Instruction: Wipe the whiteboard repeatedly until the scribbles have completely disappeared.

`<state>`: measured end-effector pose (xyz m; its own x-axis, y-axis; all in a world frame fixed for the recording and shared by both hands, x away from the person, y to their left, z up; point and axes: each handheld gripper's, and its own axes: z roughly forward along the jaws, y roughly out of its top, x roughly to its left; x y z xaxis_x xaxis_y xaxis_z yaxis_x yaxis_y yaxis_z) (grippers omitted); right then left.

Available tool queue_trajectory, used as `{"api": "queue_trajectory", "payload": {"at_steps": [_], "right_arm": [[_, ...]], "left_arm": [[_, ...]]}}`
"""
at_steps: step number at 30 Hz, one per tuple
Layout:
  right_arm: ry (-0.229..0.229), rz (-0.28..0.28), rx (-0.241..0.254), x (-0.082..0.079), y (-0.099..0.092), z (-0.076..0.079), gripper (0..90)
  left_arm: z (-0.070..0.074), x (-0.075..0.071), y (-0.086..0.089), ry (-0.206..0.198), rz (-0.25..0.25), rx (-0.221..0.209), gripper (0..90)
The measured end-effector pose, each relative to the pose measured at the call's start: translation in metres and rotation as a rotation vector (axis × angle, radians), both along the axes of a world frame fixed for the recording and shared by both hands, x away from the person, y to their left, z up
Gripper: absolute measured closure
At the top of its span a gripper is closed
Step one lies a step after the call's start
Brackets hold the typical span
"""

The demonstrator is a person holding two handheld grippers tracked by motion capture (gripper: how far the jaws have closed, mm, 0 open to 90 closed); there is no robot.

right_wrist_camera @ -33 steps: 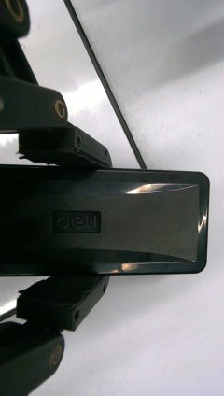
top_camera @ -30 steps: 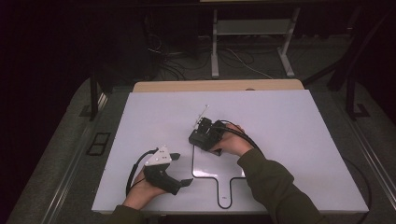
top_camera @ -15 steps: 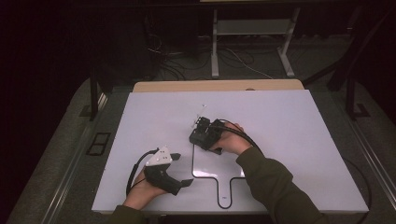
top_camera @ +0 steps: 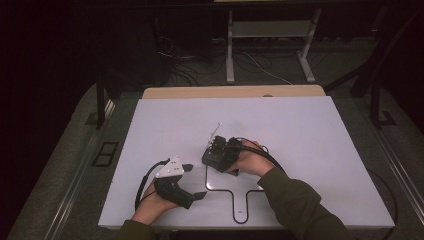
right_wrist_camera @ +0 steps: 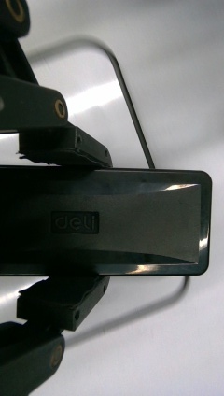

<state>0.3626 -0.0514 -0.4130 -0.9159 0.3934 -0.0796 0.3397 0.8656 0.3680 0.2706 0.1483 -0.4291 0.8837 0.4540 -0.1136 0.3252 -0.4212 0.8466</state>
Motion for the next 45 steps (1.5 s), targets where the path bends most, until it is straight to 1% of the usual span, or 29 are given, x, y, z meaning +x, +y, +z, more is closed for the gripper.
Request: {"api": "queue_trajectory", "payload": {"at_steps": [3,4,5,6,7,9,10,11,13,14,17,20,23,29,31,33,35,36,37,39,40,41,42,45], "right_arm": [[-0.001,0.043,-0.003,-0.018,0.001,0.000,39.0],[-0.004,0.061,-0.006,-0.021,0.001,0.000,39.0],[0.001,0.077,-0.009,-0.027,0.001,0.001,39.0],[0.006,0.082,-0.004,-0.031,0.001,0.000,38.9],[0.005,0.098,-0.003,-0.034,0.001,0.000,38.9],[0.015,0.114,-0.002,-0.041,0.001,0.001,38.9],[0.011,0.116,-0.005,-0.042,0.002,0.001,38.9],[0.018,0.114,-0.006,-0.041,0.002,0.001,38.9],[0.003,0.096,0.000,-0.035,0.001,0.000,38.9],[0.002,0.084,0.000,-0.030,0.001,0.000,38.9],[0.013,0.041,0.012,-0.015,0.001,0.000,38.9],[0.009,0.012,0.005,0.001,0.001,0.000,38.9],[0.014,-0.017,0.006,0.016,0.001,0.000,38.9],[-0.003,-0.094,0.010,0.040,-0.003,-0.001,38.9],[-0.018,-0.119,0.015,0.047,-0.007,-0.002,38.9],[-0.016,-0.151,0.027,0.051,-0.010,-0.002,38.9],[-0.013,-0.148,0.039,0.054,-0.015,-0.002,39.0],[-0.003,-0.157,0.049,0.054,-0.016,-0.001,39.0],[0.012,-0.165,0.072,0.055,-0.018,0.000,39.0],[0.006,-0.165,0.083,0.056,-0.021,0.001,39.1],[0.004,-0.168,0.081,0.056,-0.022,0.002,39.1],[0.016,-0.172,0.102,0.057,-0.023,0.003,39.0],[0.012,-0.174,0.102,0.058,-0.025,0.005,39.1],[0.025,-0.195,0.141,0.060,-0.029,0.009,39.0]], "left_arm": [[0.000,0.000,0.000,-0.001,0.001,0.000,0.0],[0.000,0.000,0.000,0.001,0.003,-0.004,0.0],[0.000,-0.001,0.000,0.008,0.011,-0.007,0.0],[0.000,-0.001,0.000,0.004,0.007,-0.001,0.0],[0.001,0.000,0.001,-0.005,0.001,0.003,0.0],[0.000,0.000,0.001,0.002,0.009,-0.005,0.0],[0.000,0.000,0.001,0.002,0.008,-0.002,0.0],[0.000,0.000,0.001,-0.004,0.004,0.000,0.0],[0.000,-0.001,0.001,0.006,0.011,-0.008,0.0],[0.001,-0.001,0.001,0.002,0.008,-0.005,0.0],[0.001,0.000,0.002,0.001,0.008,-0.002,0.0],[0.001,0.000,0.002,0.002,0.007,0.001,0.0],[0.001,0.000,0.002,-0.002,0.007,-0.001,0.0],[0.001,0.000,0.003,0.001,0.007,-0.001,0.0],[0.001,0.000,0.003,0.002,0.007,-0.002,0.0],[0.001,0.000,0.003,0.003,0.008,-0.003,0.0],[0.001,0.000,0.003,0.004,0.008,-0.003,0.0],[0.001,0.000,0.003,0.003,0.008,-0.003,0.0],[0.001,0.001,0.003,0.003,0.007,-0.003,0.0],[0.001,0.001,0.003,0.003,0.008,-0.003,0.0],[0.001,0.001,0.003,0.003,0.008,-0.003,0.0],[0.001,0.001,0.003,0.003,0.008,-0.003,0.0],[0.001,0.001,0.003,0.004,0.008,-0.003,0.0],[0.001,0.001,0.004,0.002,0.008,-0.003,0.0]]}}
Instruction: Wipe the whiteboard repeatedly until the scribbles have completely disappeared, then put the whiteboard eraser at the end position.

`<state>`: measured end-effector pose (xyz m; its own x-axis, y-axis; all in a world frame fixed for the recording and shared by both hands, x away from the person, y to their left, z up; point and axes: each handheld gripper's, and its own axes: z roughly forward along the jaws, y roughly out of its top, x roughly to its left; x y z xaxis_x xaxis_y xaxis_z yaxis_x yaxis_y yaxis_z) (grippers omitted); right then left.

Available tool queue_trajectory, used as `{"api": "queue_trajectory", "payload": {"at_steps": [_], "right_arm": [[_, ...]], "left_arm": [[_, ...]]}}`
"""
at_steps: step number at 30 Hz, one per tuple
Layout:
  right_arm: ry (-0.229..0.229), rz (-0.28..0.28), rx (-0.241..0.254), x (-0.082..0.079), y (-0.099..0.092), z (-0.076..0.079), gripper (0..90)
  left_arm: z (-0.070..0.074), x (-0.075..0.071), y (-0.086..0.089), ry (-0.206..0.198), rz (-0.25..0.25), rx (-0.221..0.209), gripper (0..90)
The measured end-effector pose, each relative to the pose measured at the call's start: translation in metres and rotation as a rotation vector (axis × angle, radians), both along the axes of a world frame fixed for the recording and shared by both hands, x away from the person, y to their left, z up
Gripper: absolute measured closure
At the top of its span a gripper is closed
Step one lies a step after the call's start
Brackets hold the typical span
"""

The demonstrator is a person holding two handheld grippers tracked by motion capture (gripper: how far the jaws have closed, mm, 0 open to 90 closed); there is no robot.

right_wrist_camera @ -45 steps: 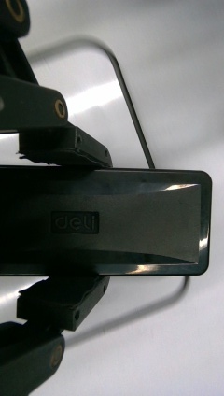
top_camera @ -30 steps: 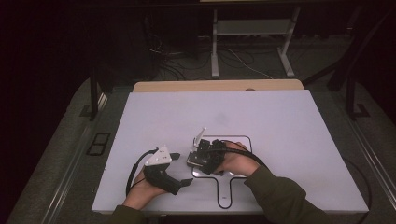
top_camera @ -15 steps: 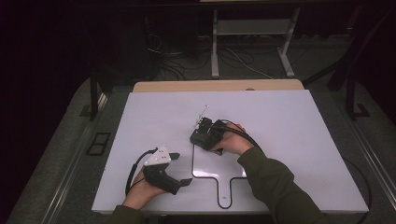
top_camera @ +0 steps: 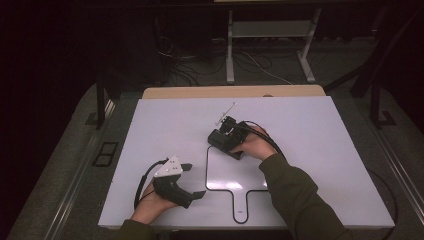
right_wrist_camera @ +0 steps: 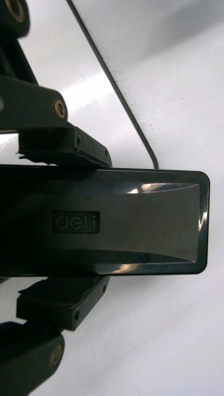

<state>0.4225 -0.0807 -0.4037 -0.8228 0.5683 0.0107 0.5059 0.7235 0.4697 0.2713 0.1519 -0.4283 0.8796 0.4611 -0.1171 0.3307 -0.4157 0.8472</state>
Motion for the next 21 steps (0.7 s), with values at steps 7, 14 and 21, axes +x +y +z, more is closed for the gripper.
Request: {"api": "queue_trajectory", "payload": {"at_steps": [7,14,21], "right_arm": [[0.001,-0.068,0.018,0.020,-0.018,0.007,39.0],[0.011,-0.121,0.024,0.048,-0.031,0.013,38.9],[0.037,-0.171,0.000,0.078,-0.037,0.003,38.9]], "left_arm": [[0.000,0.000,0.002,-0.002,0.005,-0.002,0.0],[0.001,0.002,0.006,-0.004,0.017,-0.007,0.0],[0.000,0.005,0.008,-0.007,0.009,-0.010,0.0]]}}
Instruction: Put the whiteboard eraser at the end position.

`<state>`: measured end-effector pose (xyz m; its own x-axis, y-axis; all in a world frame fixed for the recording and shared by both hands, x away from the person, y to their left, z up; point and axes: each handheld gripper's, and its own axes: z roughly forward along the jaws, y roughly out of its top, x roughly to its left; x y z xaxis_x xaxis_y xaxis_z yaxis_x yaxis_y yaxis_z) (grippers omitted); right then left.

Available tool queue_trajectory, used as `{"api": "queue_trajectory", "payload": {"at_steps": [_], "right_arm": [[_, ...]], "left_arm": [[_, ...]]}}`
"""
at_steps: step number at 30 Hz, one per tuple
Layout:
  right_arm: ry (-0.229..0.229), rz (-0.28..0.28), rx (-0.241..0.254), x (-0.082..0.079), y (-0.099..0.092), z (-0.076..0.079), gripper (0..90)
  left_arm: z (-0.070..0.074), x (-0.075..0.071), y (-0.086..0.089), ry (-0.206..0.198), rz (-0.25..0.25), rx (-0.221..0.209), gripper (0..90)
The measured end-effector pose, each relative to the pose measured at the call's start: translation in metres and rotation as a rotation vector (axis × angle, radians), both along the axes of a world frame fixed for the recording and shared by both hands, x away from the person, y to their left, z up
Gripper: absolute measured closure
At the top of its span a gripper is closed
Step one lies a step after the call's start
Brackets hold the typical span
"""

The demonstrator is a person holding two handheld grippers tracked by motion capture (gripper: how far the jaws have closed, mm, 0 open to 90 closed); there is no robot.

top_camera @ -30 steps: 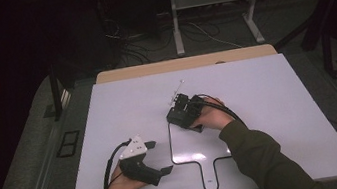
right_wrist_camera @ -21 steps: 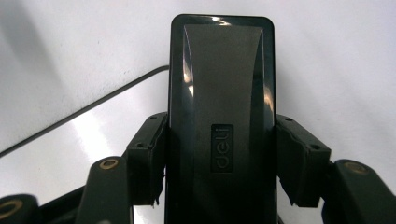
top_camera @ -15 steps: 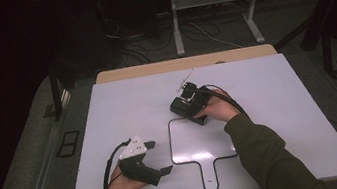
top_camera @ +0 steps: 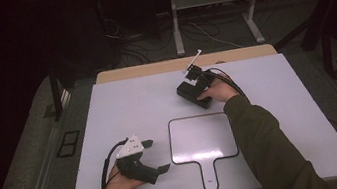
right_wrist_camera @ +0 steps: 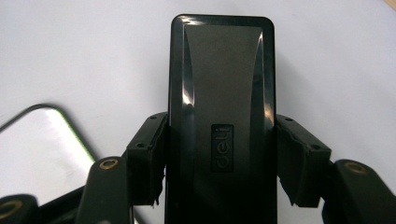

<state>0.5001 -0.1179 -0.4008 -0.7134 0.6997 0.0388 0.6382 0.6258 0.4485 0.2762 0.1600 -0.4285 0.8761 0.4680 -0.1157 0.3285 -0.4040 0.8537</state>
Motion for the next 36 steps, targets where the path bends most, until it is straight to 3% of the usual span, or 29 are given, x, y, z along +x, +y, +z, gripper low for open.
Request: {"api": "queue_trajectory", "payload": {"at_steps": [8,11,15,24,27,32,36], "right_arm": [[0.014,-0.039,-0.031,0.016,0.001,-0.022,38.2],[0.011,-0.038,-0.012,0.016,-0.002,-0.024,36.4],[-0.047,-0.036,0.034,0.005,-0.010,-0.016,29.1],[-0.119,0.017,0.176,-0.031,-0.041,0.002,27.0],[-0.160,0.018,0.175,-0.044,-0.044,0.005,27.2],[-0.163,0.038,0.215,-0.064,-0.049,0.008,25.1],[-0.192,0.061,0.229,-0.081,-0.055,0.009,25.0]], "left_arm": [[-0.003,0.003,0.000,-0.001,-0.009,0.002,0.0],[-0.003,0.003,0.000,0.001,-0.012,0.003,0.0],[-0.004,0.003,-0.001,0.003,-0.013,0.005,0.0],[-0.007,0.005,0.000,0.019,0.006,0.008,0.0],[-0.007,0.005,0.001,0.018,0.009,0.009,0.0],[-0.008,0.004,0.002,0.020,0.010,0.020,0.0],[-0.008,0.003,0.002,0.021,0.013,0.019,0.0]]}}
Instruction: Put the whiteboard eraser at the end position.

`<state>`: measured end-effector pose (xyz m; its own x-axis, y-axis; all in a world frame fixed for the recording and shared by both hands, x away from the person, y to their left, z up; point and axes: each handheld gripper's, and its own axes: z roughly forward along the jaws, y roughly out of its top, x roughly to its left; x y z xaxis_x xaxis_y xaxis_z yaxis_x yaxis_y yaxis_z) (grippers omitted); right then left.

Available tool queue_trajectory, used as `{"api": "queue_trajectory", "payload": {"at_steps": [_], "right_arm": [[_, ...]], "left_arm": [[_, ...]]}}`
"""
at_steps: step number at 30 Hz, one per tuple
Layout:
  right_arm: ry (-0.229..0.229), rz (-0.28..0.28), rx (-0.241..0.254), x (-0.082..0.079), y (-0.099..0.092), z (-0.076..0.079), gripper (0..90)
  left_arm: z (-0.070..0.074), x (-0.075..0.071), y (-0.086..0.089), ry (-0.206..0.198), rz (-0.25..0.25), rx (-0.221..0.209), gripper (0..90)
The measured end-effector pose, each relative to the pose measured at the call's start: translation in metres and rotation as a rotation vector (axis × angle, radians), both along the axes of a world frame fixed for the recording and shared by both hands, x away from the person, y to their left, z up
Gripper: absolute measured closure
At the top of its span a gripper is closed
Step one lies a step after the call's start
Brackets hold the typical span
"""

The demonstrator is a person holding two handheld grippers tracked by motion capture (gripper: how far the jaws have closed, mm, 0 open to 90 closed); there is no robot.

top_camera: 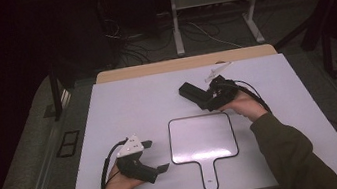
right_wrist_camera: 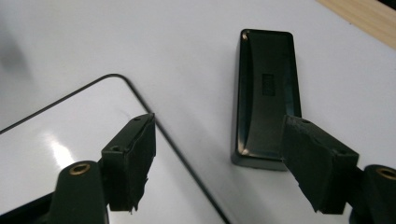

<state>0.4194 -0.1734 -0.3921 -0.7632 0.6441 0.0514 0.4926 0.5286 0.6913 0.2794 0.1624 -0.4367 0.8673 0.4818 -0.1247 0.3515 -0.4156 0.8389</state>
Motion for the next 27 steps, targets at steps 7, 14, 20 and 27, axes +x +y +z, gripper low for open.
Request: {"api": "queue_trajectory", "payload": {"at_steps": [7,14,20,27], "right_arm": [[-0.028,-0.002,0.048,-0.024,-0.012,0.002,20.0],[-0.083,-0.042,0.095,-0.048,-0.023,0.004,17.7],[-0.101,-0.064,0.119,-0.065,-0.035,-0.003,16.3],[-0.089,-0.058,0.105,-0.080,-0.044,-0.020,13.9]], "left_arm": [[0.001,0.001,0.002,0.005,0.009,-0.012,0.0],[0.001,0.000,0.003,0.003,0.012,-0.021,0.0],[0.003,-0.002,0.004,0.000,0.018,-0.028,0.0],[0.004,-0.003,0.005,-0.004,0.024,-0.028,0.0]]}}
